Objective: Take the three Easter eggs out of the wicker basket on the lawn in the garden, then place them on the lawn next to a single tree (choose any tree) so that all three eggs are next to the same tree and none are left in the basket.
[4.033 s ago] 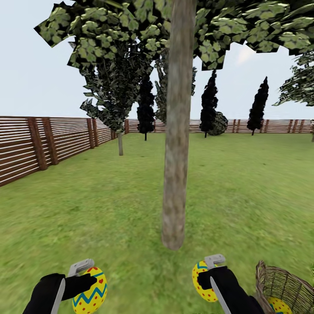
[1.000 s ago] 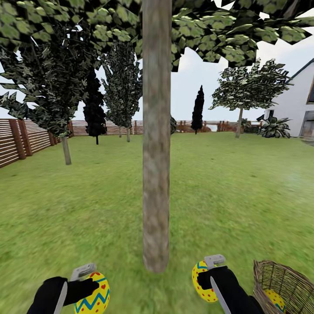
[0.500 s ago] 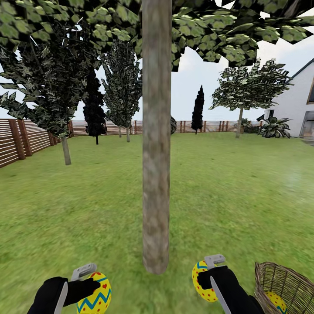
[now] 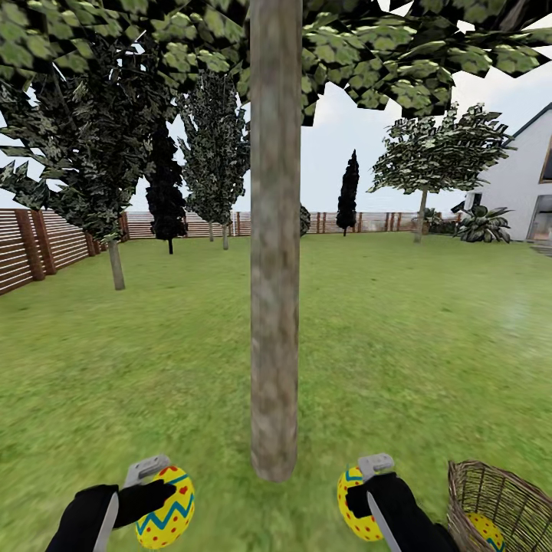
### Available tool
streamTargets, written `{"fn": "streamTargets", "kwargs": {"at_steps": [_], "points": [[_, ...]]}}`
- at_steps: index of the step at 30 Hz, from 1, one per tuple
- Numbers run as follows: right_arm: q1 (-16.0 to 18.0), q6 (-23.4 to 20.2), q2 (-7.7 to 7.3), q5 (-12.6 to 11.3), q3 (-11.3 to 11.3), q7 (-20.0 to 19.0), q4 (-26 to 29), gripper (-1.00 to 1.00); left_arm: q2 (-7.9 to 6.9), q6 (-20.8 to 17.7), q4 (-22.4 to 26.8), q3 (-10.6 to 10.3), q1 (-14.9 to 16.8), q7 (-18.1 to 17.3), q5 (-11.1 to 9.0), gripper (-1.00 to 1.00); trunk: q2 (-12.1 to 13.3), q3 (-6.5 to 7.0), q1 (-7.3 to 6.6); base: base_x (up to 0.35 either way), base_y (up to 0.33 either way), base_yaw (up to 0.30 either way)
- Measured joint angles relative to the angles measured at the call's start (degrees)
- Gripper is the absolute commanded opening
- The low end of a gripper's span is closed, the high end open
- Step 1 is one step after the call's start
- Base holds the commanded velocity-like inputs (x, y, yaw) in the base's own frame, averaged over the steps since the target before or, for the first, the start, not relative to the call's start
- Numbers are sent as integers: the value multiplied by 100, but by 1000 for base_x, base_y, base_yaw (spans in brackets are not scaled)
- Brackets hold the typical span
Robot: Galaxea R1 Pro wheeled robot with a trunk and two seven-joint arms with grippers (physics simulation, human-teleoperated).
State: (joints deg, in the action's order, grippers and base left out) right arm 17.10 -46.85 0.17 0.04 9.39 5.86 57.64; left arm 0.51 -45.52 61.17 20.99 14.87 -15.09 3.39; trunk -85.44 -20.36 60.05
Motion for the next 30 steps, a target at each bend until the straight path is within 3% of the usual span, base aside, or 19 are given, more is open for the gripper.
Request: {"fn": "streamTargets", "kwargs": {"at_steps": [3, 8, 16, 30], "points": [[0, -242, -17, 22, 0, 13, -38, -100, 98, -29, 25, -23, 89, 12, -219, -100, 0, 0, 0, 0, 0, 0], [0, -279, -7, 38, 9, 10, -32, -100, 118, -7, -294, -38, 107, 45, -195, -100, 0, 0, 0, 0, 0, 0], [0, -278, -7, 32, 9, 5, -32, -100, 118, 30, -349, -6, 107, 41, -222, -100, 0, 0, 0, 0, 0, 0], [0, -270, 0, 45, 23, 9, -38, -100, 125, 21, -361, -31, 107, 46, -204, -100, -560, -251, 307, 0, 0, 0]]}}
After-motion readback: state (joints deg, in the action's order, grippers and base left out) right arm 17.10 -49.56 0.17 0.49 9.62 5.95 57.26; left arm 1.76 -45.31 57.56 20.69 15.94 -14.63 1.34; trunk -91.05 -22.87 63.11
